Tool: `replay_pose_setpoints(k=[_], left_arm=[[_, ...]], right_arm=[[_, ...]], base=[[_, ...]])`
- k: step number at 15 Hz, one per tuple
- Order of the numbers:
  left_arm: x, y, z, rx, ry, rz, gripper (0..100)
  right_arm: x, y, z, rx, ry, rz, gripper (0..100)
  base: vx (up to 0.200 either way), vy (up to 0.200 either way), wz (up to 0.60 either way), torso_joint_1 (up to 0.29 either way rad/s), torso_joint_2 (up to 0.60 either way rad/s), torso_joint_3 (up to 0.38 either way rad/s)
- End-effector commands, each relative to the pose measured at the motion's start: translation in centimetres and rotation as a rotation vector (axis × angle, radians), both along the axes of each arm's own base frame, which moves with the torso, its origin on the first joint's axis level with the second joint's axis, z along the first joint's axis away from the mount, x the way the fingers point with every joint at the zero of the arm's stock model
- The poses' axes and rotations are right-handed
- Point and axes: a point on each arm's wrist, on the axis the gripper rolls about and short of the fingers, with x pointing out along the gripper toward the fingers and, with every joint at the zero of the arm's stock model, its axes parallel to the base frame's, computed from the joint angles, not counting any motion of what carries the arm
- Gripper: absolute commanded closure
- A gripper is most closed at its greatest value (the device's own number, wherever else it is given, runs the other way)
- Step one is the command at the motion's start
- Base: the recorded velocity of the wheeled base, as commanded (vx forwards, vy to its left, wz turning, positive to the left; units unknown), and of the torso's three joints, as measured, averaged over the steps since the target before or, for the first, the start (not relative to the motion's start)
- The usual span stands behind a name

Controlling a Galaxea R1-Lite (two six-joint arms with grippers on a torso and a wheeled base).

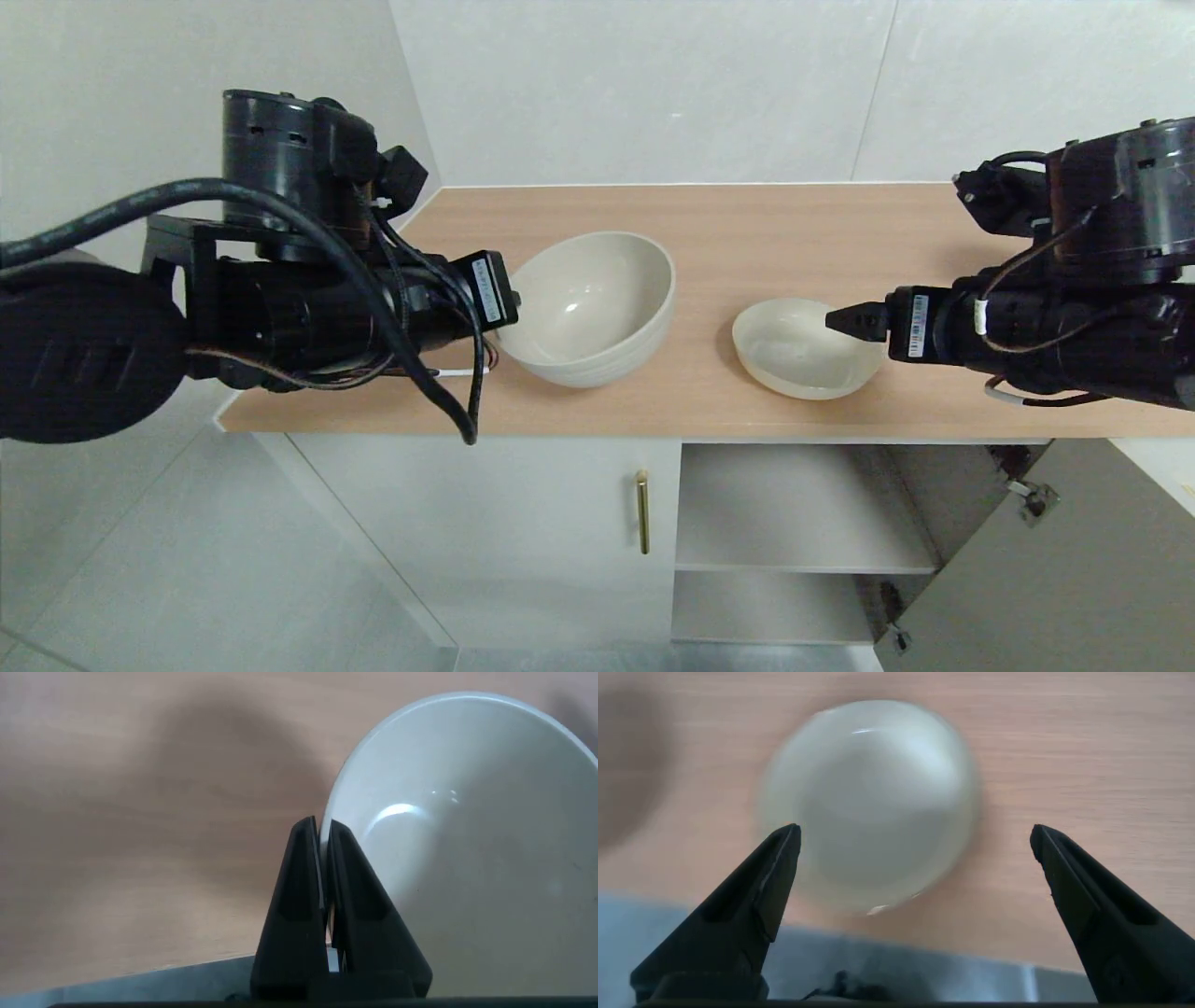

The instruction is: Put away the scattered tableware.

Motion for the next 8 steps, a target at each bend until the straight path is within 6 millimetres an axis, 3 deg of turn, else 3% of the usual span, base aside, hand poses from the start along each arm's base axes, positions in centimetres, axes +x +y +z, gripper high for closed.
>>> replay_pose_setpoints(k=[1, 8], left_arm=[[-1.2, 0.6, 0.7, -0.022, -0.038, -0.018, 100], [-1.6, 0.6, 0.4, -0.007, -0.077, -0.044, 100]], right_arm=[[2.0, 0.9, -1.8, -0.046, 0.041, -0.047, 0], [3.9, 0.5, -3.0, -0.072, 0.070, -0.110, 0]], base=[[0.000, 0.000, 0.00, 0.000, 0.00, 0.000], [0.000, 0.000, 0.00, 0.000, 0.00, 0.000]])
